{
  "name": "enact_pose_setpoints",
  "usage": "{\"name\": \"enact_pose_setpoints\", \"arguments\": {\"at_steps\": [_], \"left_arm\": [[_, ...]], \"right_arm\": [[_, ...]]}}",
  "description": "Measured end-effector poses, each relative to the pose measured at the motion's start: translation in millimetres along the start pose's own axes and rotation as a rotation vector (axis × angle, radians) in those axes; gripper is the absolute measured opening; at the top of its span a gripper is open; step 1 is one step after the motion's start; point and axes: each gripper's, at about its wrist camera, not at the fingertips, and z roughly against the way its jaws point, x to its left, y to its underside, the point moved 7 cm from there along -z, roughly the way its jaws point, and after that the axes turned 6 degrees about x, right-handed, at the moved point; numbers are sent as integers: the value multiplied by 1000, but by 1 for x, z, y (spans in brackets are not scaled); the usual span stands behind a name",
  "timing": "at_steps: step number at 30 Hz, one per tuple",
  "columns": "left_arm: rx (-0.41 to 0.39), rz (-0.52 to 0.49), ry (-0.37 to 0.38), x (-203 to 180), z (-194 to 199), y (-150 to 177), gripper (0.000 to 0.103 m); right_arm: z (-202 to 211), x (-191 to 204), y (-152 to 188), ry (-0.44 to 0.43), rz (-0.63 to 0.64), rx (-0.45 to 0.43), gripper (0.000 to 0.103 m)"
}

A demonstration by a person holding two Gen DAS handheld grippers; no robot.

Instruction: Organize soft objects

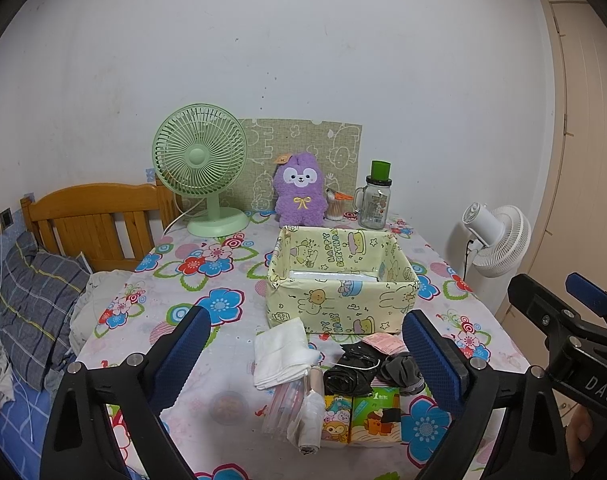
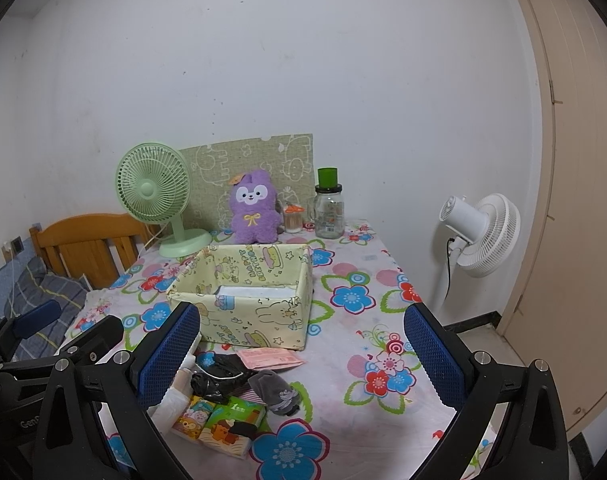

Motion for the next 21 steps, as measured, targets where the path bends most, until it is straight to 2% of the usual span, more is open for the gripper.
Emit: {"name": "enact_pose_setpoints", "arguments": {"at_steps": [21], "left_arm": [[11,5,8,-3,-5,-1,95]], "right_arm": [[-5,3,0,1,-6,13,103]]}}
